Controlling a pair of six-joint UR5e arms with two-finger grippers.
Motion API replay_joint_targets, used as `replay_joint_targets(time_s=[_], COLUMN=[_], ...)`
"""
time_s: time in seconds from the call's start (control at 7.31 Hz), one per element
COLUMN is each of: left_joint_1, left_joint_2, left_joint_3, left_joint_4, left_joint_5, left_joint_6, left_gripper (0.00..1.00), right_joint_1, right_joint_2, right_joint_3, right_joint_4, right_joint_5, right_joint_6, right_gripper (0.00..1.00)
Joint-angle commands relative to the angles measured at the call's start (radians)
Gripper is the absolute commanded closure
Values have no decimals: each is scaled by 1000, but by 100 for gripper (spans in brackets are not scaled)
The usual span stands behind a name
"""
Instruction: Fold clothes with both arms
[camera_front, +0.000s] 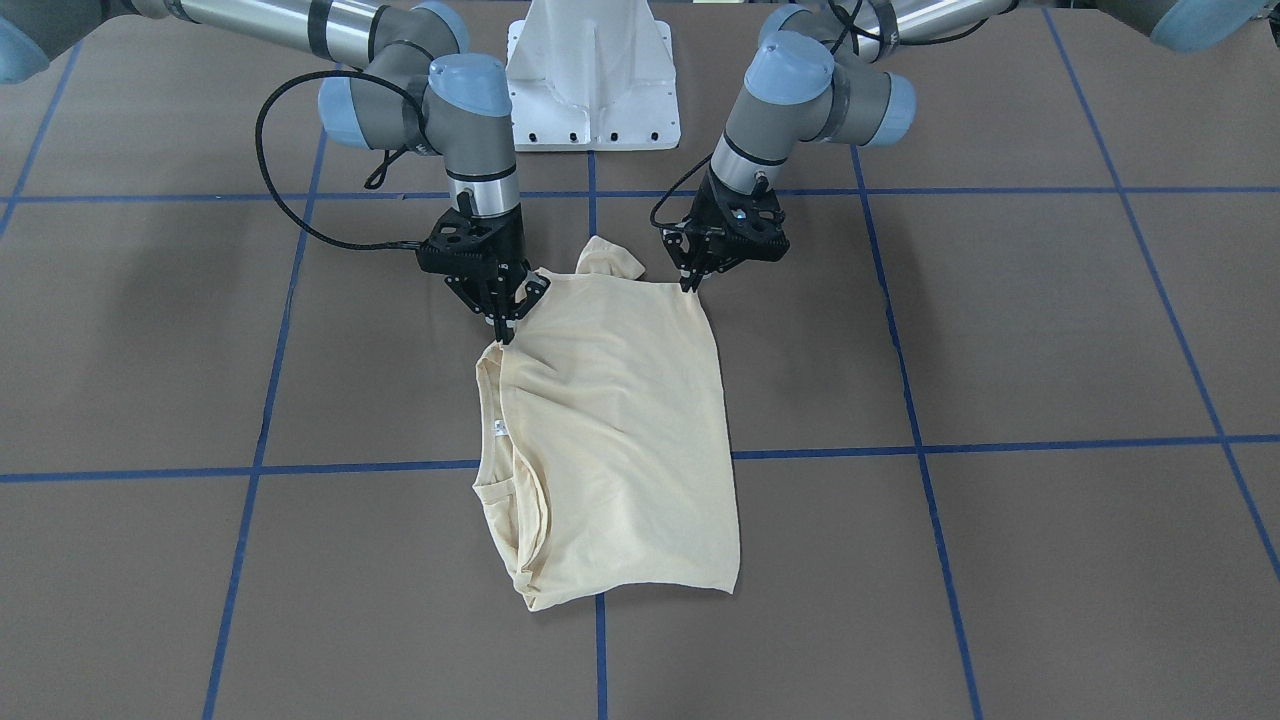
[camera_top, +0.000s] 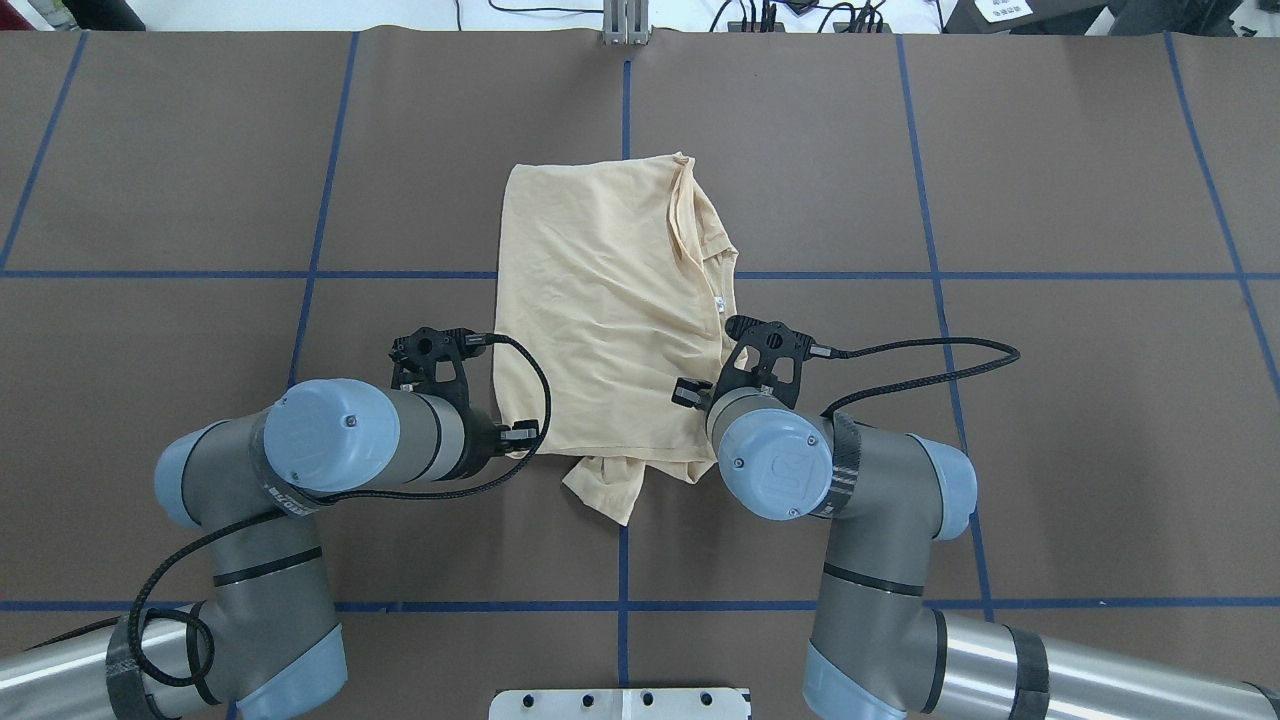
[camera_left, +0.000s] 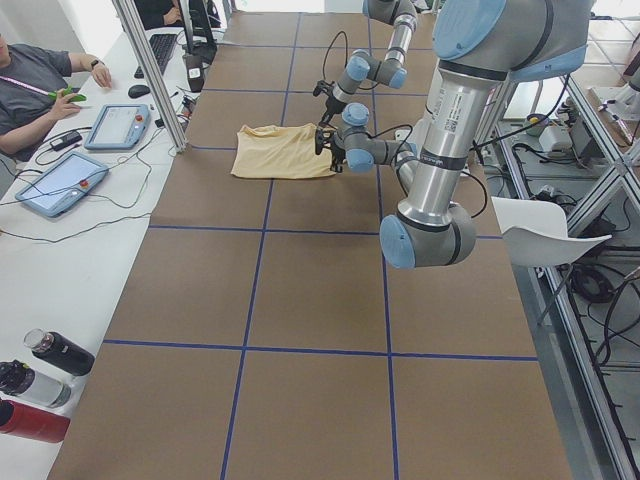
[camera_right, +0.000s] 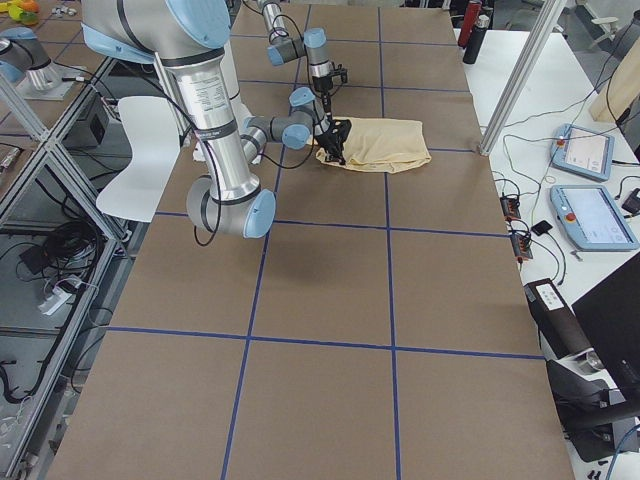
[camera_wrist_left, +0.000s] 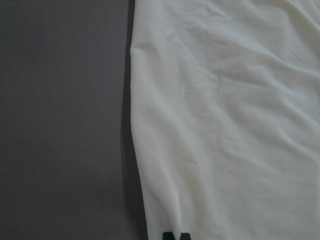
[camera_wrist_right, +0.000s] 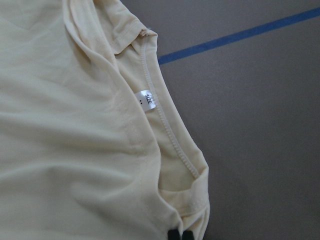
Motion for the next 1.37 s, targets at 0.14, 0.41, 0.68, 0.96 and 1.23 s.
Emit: replay_joint_targets(time_s=[0.14,0.41,0.68,0.96,1.23], left_joint_1=[-3,-3,38,141,150], left_joint_2=[0,12,56,95,95], left_joint_3=[-47,-121,-269,-443,-468], left_joint_4=[2,9,63,197,226], left_joint_5=[-9,-11,-6,3,3], left_joint_6=[-2,-9,-69,-145,-149], left_gripper=[100,100,100,100,100], right_joint_1=[0,-21,-121,-208,-213], right_joint_2=[-3,-24,-105,-167,-187], right_joint_3=[25,115,331,514,541], right_joint_4=[1,-6,-127,-244,-249], right_joint_5=[0,-2,-41,-63,-63], right_joint_6=[-4,-4,-2,12,10], right_gripper=[100,100,100,100,100])
